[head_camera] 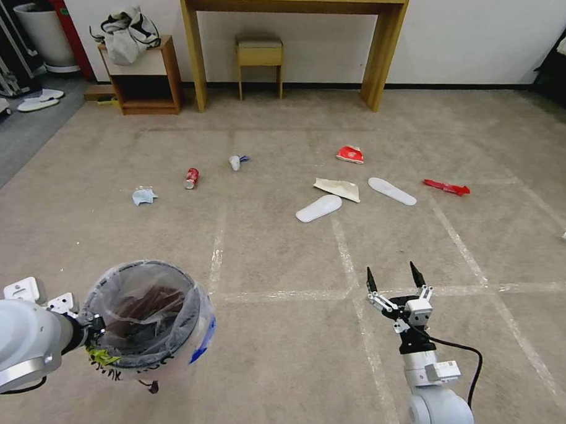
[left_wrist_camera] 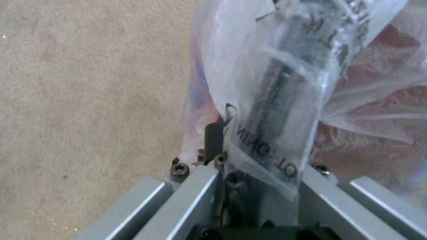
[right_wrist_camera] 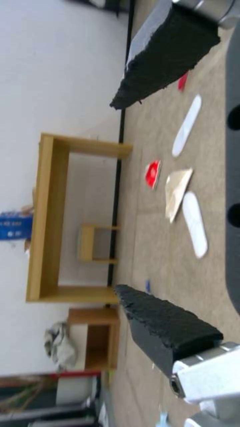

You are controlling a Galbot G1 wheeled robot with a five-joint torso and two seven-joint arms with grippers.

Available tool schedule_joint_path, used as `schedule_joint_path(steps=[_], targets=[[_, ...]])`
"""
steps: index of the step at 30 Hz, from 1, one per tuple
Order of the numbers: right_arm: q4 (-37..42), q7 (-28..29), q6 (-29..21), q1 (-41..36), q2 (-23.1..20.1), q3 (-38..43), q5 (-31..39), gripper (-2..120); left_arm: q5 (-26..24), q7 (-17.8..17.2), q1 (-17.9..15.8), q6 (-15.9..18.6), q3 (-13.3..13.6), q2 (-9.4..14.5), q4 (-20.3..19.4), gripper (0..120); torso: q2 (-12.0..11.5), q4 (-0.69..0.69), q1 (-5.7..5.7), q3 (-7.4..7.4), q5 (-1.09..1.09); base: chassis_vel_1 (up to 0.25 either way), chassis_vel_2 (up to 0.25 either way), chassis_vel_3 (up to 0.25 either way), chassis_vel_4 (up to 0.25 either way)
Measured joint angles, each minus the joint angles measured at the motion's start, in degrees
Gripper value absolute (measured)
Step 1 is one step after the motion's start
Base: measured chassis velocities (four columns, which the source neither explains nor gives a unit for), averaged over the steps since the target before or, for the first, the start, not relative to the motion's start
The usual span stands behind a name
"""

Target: Pick up the trash bin and place the garbage on the floor into it.

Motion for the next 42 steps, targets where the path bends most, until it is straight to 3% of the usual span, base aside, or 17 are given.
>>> schedule_joint_path(steps=[8,14,18,21,33,42], targets=[[-0.4,5.48,-0.78,0.58,0.39,-0.55,-3.65,100,-4.43,-2.7,1.42,-0.06,-3.99,0.44,-1.94,0,0.01,0.0,0.0,0.0,0.0,0.0,0.0,0.0,0.0],[-0.95,5.76,1.5,0.55,1.45,-0.71,-4.79,100,-11.11,-6.97,2.55,-0.47,-7.37,1.99,-4.36,0,0.01,0.0,0.0,0.0,0.01,0.0,0.0,0.0,0.0],[-0.31,5.51,2.74,-0.1,2.21,-0.53,-5.88,100,-13.84,-7.41,3.35,-2.52,-9.83,3.08,-5.17,0,0.01,0.0,0.0,0.0,0.01,0.0,0.0,0.0,0.0],[0.01,5.51,3.2,-0.29,2.65,-0.35,-5.85,100,-13.48,-7.41,3.88,-2.45,-9.86,2.63,-5.17,0,0.01,0.0,0.0,0.0,0.01,0.0,0.0,0.0,0.0],[0.9,5.56,3.67,-1.06,4.26,0.29,-6.01,100,-10.81,-7.3,1.64,-1.94,-4.43,1.01,-3.97,0,0.01,0.0,-0.01,0.0,0.0,0.0,0.0,0.0,0.0],[0.54,5.5,3.65,-1.01,3.75,0.29,-5.95,100,-9.75,-7.23,1.03,-2.56,-3.39,0.47,-2.78,0,0.01,0.0,-0.01,0.0,0.01,0.0,0.0,0.0,0.0]])
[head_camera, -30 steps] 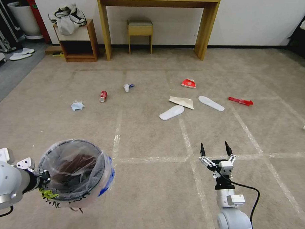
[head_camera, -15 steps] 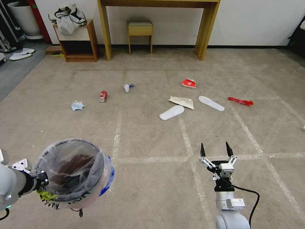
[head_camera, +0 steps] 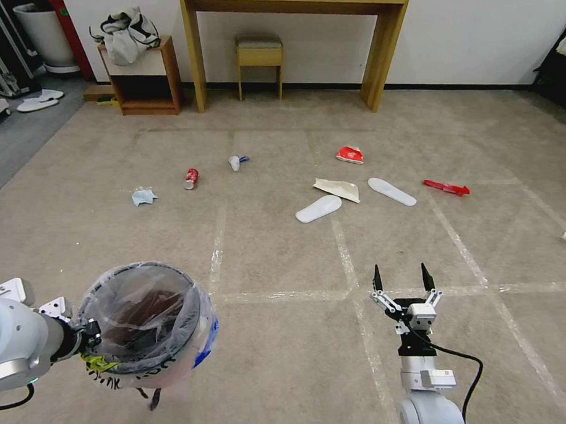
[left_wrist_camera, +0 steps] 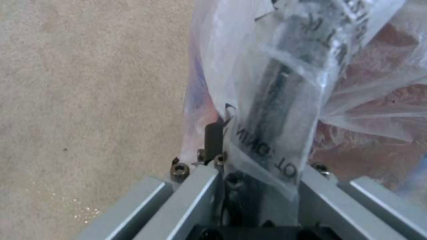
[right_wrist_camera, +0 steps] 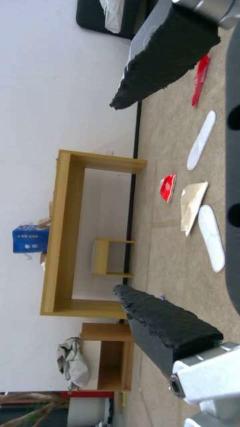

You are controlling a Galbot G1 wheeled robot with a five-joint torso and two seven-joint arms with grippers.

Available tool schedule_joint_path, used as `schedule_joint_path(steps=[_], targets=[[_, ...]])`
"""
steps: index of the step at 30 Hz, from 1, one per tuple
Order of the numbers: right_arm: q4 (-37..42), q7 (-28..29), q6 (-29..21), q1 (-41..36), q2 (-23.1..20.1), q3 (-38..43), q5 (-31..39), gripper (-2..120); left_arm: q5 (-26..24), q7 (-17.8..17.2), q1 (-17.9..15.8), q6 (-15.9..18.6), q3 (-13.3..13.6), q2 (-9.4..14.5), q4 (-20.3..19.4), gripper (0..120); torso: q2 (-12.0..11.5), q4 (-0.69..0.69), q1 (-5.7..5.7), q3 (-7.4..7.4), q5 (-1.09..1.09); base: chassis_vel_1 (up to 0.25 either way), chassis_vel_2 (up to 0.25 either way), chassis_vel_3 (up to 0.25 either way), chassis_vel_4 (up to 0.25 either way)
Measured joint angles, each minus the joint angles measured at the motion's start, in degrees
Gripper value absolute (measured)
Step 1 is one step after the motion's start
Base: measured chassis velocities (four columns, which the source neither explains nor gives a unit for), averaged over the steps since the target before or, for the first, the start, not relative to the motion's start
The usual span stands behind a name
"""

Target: Pick up the trash bin and place the garbage on the floor into it.

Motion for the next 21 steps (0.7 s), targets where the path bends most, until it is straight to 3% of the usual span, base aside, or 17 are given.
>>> schedule_joint_path(steps=[12,21], targets=[[-0.74,-0.87,0.45,0.08,0.11,-0.09,0.11,100,1.29,0.3,-0.27,0.03,1.05,-0.82,0.3,0,0.0,0.0,0.0,0.0,0.0,-0.018,0.022,0.015,-0.022],[-1.16,-1.57,1.15,-0.06,0.36,0.2,0.27,100,1.33,0.5,-0.28,0.12,1.01,-0.95,0.19,0,0.0,0.0,0.0,0.0,0.0,-0.095,0.09,0.099,-0.094]])
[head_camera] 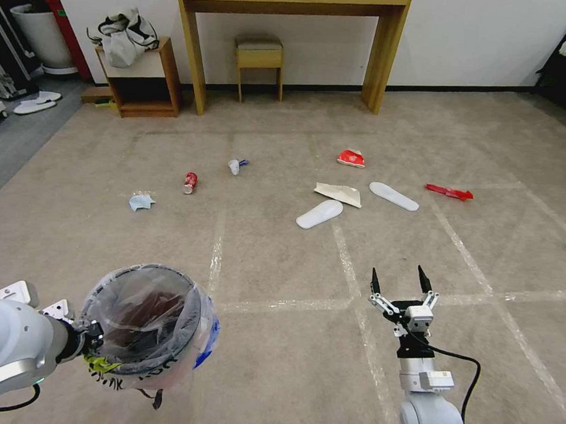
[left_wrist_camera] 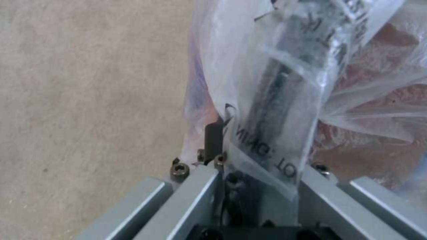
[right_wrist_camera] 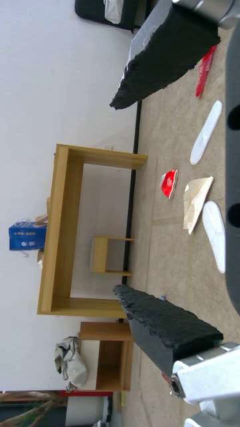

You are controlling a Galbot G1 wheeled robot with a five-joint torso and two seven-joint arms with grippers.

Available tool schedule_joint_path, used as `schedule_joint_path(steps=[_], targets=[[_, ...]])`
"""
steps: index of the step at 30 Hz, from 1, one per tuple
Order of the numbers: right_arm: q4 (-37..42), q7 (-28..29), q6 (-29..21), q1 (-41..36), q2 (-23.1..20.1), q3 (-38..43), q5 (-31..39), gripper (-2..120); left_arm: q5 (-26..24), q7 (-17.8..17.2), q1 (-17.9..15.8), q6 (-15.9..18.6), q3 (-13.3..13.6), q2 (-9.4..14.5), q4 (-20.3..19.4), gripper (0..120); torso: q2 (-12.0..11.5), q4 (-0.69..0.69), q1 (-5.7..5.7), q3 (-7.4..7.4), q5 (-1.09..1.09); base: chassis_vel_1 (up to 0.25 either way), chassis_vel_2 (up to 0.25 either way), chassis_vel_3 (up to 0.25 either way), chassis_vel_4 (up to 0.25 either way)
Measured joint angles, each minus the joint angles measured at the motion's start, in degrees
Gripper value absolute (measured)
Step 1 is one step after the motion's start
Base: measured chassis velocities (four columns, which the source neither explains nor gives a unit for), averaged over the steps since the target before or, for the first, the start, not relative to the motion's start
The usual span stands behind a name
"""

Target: Pick up the trash bin and place the garbage on the floor into it.

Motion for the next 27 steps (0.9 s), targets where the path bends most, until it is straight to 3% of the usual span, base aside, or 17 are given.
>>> schedule_joint_path(steps=[27], targets=[[-0.87,-0.27,0.25,0.35,0.81,0.15,-0.1,100,3.61,1.93,-1.37,1.44,2.81,-1.06,1.73,0,-0.01,0.0,0.01,0.01,0.0,-0.186,0.19,0.188,-0.187]])
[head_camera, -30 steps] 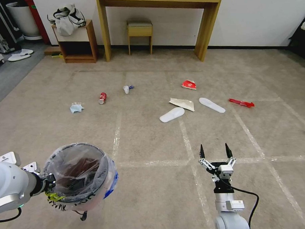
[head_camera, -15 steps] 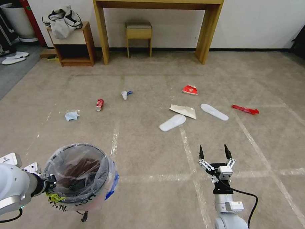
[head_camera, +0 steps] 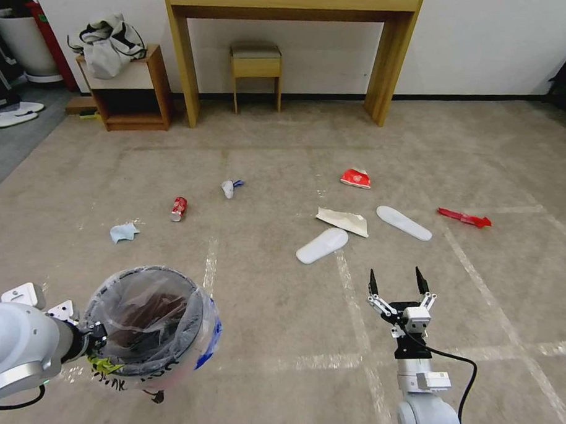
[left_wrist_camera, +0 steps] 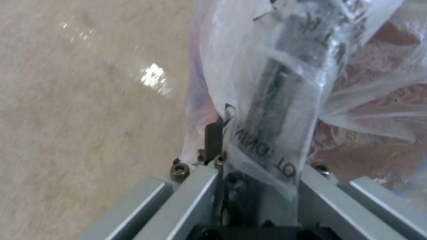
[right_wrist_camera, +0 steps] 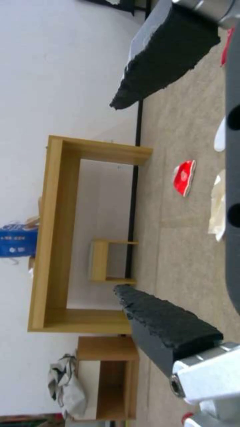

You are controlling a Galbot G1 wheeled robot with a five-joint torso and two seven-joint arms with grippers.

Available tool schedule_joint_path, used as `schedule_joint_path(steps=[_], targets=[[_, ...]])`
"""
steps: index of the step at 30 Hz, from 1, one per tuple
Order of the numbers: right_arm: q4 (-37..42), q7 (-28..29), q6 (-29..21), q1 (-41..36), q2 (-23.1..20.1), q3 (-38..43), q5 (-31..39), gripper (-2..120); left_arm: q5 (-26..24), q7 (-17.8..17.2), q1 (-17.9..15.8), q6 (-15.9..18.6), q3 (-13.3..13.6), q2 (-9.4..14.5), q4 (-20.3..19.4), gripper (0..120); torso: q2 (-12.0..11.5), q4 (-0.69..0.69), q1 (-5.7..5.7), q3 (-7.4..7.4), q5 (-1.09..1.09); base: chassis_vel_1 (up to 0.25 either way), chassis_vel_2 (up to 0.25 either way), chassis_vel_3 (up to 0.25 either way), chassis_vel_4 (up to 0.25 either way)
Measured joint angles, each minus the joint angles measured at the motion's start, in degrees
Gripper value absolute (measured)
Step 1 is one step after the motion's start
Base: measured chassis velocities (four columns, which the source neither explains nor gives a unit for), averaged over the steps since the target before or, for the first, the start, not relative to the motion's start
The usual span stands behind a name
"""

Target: Pick up the trash bin and place the garbage on the floor into it.

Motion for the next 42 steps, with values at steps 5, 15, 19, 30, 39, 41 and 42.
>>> schedule_joint_path(steps=[5,15,19,30,39,41,42], targets=[[0.0,0.07,0.03,-0.02,0.0,0.16,0.0,100,0.35,0.53,-0.52,0.0,0.44,0.1,0.51,0,0.0,-0.01,0.0,0.0,0.01,-0.201,0.207,0.202,-0.207],[-0.32,0.47,0.46,0.21,0.02,0.11,-0.22,100,0.85,1.09,-0.65,0.11,0.59,0.42,1.09,0,0.0,-0.01,0.0,0.0,0.0,-0.181,0.187,0.194,-0.174],[-0.67,0.91,1.08,0.61,0.07,0.16,-0.73,100,1.12,1.24,-0.72,0.26,0.69,0.47,1.12,0,0.0,0.0,0.01,0.01,0.0,-0.134,0.143,0.137,-0.139],[-1.16,1.35,2.08,0.79,0.44,0.3,-1.59,100,1.54,1.58,-0.47,0.35,0.69,0.34,1.06,0,0.02,0.0,-0.02,-0.01,0.0,-0.011,0.014,0.012,-0.011],[-1.04,1.64,2.21,0.73,0.84,0.26,-2.12,100,1.94,1.68,-0.23,0.38,0.71,0.02,0.71,0,0.01,0.0,-0.01,-0.01,0.0,0.0,0.0,0.0,0.0],[-0.93,1.6,2.31,0.6,0.89,0.3,-2.19,100,2.07,1.69,-0.13,0.38,0.73,-0.1,0.61,0,0.01,0.0,-0.01,-0.01,0.0,0.0,0.0,0.0,0.0],[-0.79,1.51,2.33,0.42,0.93,0.36,-2.2,100,2.17,1.73,-0.02,0.38,0.75,-0.18,0.5,0,0.02,0.0,-0.01,-0.01,0.0,0.0,0.0,0.0,0.0]])
